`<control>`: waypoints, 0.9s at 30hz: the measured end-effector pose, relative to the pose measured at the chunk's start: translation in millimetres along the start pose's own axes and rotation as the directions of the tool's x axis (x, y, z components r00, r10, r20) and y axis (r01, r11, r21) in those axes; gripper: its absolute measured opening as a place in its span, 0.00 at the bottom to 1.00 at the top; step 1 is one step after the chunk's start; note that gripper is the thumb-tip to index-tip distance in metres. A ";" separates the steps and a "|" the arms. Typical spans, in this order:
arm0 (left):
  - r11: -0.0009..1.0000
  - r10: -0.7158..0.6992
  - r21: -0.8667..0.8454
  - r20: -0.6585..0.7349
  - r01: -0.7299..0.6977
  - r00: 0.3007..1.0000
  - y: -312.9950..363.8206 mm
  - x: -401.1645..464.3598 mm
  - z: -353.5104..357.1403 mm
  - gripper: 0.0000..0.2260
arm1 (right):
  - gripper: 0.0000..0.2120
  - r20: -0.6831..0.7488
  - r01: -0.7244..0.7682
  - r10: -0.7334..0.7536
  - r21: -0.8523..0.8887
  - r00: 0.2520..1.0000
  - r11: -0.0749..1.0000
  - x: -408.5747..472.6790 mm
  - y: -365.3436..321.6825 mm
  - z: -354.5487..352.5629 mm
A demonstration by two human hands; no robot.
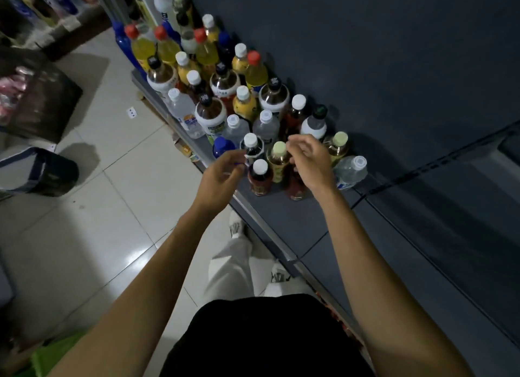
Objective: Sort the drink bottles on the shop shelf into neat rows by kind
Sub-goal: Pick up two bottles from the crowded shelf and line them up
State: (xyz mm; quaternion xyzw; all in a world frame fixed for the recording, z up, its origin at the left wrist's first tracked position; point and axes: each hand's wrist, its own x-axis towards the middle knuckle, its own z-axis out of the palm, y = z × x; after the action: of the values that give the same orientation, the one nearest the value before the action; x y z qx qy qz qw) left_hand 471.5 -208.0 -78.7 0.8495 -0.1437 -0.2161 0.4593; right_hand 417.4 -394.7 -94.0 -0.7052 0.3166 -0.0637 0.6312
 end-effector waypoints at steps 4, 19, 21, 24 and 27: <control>0.996 -0.034 0.087 0.109 0.024 0.993 -7.8 61.5 9.9 0.20 | 0.08 -0.198 -0.029 -0.016 -0.223 0.980 0.974 32.7 -1.9 -12.3; 0.885 0.104 0.400 0.332 -0.239 0.938 -11.9 133.1 24.4 0.24 | 0.19 -0.215 -0.273 0.190 -0.475 0.958 0.837 56.8 19.9 -2.0; 0.893 0.085 0.390 0.348 -0.226 0.934 -14.7 132.0 23.5 0.27 | 0.16 -0.240 -0.280 0.178 -0.506 0.954 0.816 58.5 19.3 0.0; 0.879 0.057 0.433 0.323 -0.201 0.945 -12.3 134.0 18.3 0.20 | 0.14 -0.250 -0.260 0.143 -0.535 0.958 0.804 57.3 15.2 -0.3; 0.846 0.049 0.492 0.312 -0.206 0.949 -7.3 135.0 14.0 0.15 | 0.11 -0.264 -0.234 0.092 -0.580 0.960 0.780 52.0 7.1 1.1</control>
State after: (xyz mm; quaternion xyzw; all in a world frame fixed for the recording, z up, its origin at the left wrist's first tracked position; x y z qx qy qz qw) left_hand 581.7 -273.9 -123.4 0.8894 -0.3183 -0.2591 0.2011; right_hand 456.6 -421.2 -116.9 -0.8280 0.4486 0.0179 0.3360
